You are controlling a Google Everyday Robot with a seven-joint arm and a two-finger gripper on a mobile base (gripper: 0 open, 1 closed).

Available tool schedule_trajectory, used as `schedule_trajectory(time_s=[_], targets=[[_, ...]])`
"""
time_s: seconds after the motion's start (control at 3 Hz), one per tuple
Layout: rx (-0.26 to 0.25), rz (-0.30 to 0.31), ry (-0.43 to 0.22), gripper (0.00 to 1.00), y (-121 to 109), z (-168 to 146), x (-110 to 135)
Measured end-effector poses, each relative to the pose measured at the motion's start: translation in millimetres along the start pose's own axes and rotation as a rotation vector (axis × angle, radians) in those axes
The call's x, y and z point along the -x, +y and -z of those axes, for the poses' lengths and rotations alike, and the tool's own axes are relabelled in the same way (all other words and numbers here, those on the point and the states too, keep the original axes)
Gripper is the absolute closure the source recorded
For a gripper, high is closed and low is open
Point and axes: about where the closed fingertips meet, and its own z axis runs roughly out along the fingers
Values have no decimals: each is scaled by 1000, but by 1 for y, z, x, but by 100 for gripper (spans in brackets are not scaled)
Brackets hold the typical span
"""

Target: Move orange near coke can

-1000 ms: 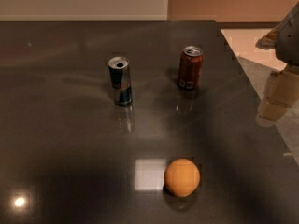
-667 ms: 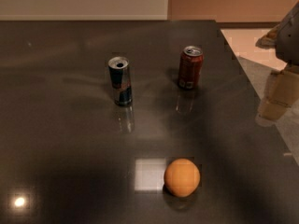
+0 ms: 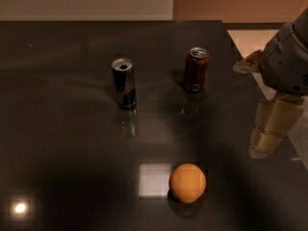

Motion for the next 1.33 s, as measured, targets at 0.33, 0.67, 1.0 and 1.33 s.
schedule_trajectory(time_s=[0.33,0.67,1.0,1.33], targets=[[72,93,-45,0,27,-21,18],[126,158,-74,0,45,-42,29],[166,205,-107,0,61,-62,37],[191,238,-133,0,73,-77,42]])
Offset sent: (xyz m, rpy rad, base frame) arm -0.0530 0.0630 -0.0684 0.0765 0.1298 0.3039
